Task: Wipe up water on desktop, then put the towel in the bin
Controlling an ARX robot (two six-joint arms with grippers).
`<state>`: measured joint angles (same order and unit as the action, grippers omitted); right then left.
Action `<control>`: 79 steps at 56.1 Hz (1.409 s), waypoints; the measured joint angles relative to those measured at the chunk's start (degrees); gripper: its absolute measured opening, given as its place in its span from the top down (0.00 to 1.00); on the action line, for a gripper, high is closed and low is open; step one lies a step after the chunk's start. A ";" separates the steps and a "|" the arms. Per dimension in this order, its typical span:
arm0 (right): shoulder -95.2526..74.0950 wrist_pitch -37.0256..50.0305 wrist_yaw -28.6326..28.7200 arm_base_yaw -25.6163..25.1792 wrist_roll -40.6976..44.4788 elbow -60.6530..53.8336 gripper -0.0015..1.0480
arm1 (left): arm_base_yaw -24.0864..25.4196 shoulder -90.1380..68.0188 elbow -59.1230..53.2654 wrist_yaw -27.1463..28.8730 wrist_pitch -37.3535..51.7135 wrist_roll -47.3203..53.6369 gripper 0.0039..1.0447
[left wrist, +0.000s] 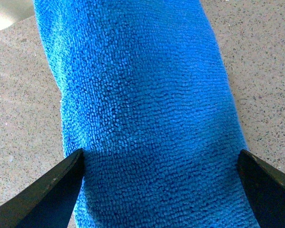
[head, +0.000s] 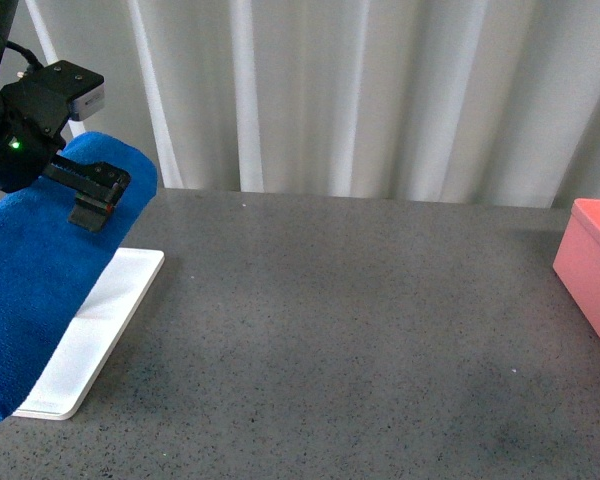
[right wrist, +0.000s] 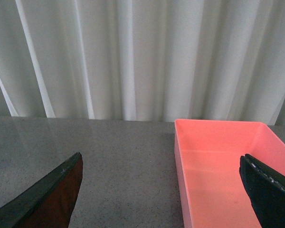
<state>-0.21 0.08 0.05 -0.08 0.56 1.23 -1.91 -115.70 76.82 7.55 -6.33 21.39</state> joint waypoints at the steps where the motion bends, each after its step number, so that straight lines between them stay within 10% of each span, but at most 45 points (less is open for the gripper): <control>1: 0.00 0.00 0.00 0.00 -0.02 0.00 0.07 | -0.07 0.02 -0.24 -0.04 0.13 0.04 0.06; 6: 0.00 0.00 0.00 0.00 -0.02 0.00 0.07 | -0.42 0.02 -0.76 -0.17 0.35 0.76 0.08; 34: 0.00 0.00 0.00 0.00 -0.02 -0.02 0.07 | -1.46 1.49 -1.07 -0.42 -0.92 1.49 0.94; 62: 0.00 0.00 0.02 0.00 0.00 -0.02 0.07 | 2.05 17.88 5.27 -18.58 -9.27 -8.70 0.95; 79: 0.00 0.00 0.00 0.00 0.00 0.00 0.07 | -6.69 30.53 -4.90 -33.35 2.58 -23.34 0.95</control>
<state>-0.21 0.08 0.05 -0.08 0.56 1.23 -8.60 -85.17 71.92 -25.80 -3.75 -1.96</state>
